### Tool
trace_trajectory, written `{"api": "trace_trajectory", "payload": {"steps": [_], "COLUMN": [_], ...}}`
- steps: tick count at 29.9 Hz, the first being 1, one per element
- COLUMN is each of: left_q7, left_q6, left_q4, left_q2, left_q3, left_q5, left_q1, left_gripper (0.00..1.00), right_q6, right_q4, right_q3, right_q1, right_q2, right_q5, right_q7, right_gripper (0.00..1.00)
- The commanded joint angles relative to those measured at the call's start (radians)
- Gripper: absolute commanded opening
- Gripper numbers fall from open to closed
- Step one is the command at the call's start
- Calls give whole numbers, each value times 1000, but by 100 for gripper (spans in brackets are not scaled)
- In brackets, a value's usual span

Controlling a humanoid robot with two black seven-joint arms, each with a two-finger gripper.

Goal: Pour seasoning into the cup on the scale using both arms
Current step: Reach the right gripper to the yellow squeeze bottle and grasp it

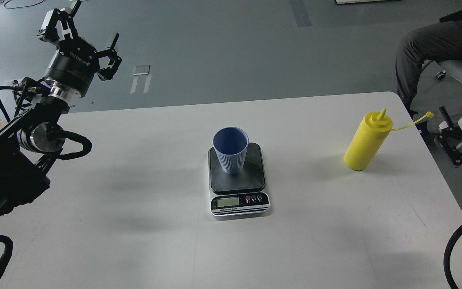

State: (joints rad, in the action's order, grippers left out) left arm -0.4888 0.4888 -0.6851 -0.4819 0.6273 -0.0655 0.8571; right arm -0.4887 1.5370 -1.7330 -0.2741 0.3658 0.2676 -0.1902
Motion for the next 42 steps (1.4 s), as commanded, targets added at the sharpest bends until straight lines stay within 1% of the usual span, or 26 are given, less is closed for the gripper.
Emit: {"api": "trace_trajectory", "payload": {"steps": [1,5,10,14,18,21,30,36,42], "left_q7": [0,0,0,0,0,0,0,0,0], "left_q6": [0,0,0,0,0,0,0,0,0], "left_q4": [-1,-2,-4,-4,-4,-4,-5,-5,-5], "left_q2": [-4,-4,-6,-6,-6,-6,-20,-18,-18], "left_q3": [0,-1,-6,-6,-5,-6,-3,-3,-3], "left_q5": [1,0,1,0,0,0,0,0,0], "left_q1": [-1,-1,-1,-1,-1,-1,-1,-1,-1], "left_gripper": [98,98,98,98,98,98,98,98,98], "right_q6": [0,0,0,0,0,0,0,0,0], "right_q4": [-9,-43,-173,-219,-308,-339,-428,-434,-489], "right_q3": [21,69,104,128,170,197,236,237,239], "right_q1": [-71,-97,-42,6,100,142,202,223,276], "right_q2": [-59,-143,-200,-209,-219,-232,-266,-274,-281], "right_q5": [-2,-10,-4,-5,-4,-7,-19,-19,-21], "right_q7": [0,0,0,0,0,0,0,0,0], "right_gripper": [100,100,100,100,100,100,100,100,100]}}
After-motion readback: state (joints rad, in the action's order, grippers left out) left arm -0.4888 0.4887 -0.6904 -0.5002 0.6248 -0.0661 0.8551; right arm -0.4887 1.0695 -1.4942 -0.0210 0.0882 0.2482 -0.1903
